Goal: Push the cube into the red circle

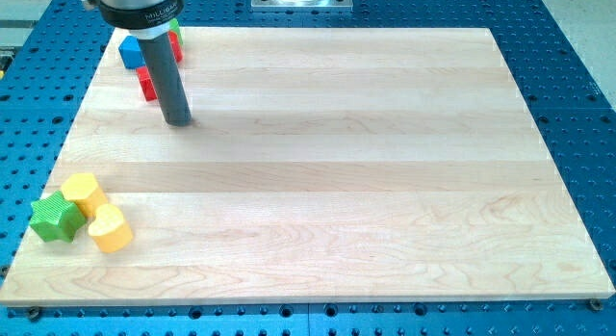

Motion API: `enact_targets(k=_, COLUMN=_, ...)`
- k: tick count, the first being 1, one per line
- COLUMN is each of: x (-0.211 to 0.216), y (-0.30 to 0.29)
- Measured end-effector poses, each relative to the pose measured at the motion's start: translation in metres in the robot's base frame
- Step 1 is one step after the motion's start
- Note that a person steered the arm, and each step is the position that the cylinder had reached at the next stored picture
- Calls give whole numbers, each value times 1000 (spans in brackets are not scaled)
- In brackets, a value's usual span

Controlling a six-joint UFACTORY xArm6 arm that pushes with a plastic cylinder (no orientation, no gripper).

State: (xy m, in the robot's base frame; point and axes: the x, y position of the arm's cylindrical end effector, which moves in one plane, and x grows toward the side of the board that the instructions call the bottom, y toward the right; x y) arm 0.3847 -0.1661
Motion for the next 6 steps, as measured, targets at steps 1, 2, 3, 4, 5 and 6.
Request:
enact_targets(k=1, x=0, y=0)
enact_targets(k=2, x=17, y=-11)
enact_targets(k=3, x=43, y=-68)
enact_targets(k=4, x=25, y=-138)
enact_targets(k=5, x=-2, y=-139)
enact_targets(k=6, x=-74, y=-128)
